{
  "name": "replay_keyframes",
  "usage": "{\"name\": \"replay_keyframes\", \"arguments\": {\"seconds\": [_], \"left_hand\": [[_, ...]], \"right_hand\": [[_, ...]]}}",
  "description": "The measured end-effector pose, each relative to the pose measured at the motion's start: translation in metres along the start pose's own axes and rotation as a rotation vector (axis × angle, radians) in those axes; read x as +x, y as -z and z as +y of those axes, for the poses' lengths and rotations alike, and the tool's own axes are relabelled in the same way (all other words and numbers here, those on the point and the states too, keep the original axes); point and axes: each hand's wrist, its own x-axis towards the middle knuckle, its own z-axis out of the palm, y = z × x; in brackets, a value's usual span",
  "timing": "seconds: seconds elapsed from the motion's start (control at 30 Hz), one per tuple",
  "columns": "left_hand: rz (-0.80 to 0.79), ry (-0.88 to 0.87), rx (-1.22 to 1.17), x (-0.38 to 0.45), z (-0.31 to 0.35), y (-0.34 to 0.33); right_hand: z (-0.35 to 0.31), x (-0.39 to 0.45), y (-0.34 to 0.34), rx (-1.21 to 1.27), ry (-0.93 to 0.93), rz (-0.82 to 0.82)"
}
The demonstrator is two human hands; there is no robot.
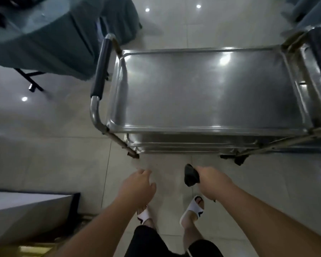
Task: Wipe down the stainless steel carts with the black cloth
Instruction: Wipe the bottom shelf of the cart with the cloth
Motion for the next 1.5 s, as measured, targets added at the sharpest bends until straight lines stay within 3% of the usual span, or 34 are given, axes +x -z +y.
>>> {"name": "replay_keyframes", "arguments": {"seconds": [0.43, 0.57, 0.87, 1.13, 1.5], "left_hand": [[-0.055, 0.019, -0.001, 0.069, -0.107, -0.068], [-0.069, 0.071, -0.031, 0.103, -0.126, -0.102], [-0.112, 0.258, -0.166, 0.204, -0.161, -0.215], [0.050, 0.180, -0.044, 0.312, -0.199, -0.257], [0.301, 0.055, 0.047, 0.460, -0.230, -0.297]], "right_hand": [[-0.097, 0.118, -0.104, 0.089, 0.059, 0.029], [-0.097, 0.169, -0.139, 0.076, 0.104, -0.019], [-0.069, 0.288, -0.212, 0.181, 0.214, 0.099], [-0.067, 0.399, -0.240, 0.082, 0.248, 0.218], [-0.081, 0.582, -0.235, 0.126, 0.468, 0.558]]}}
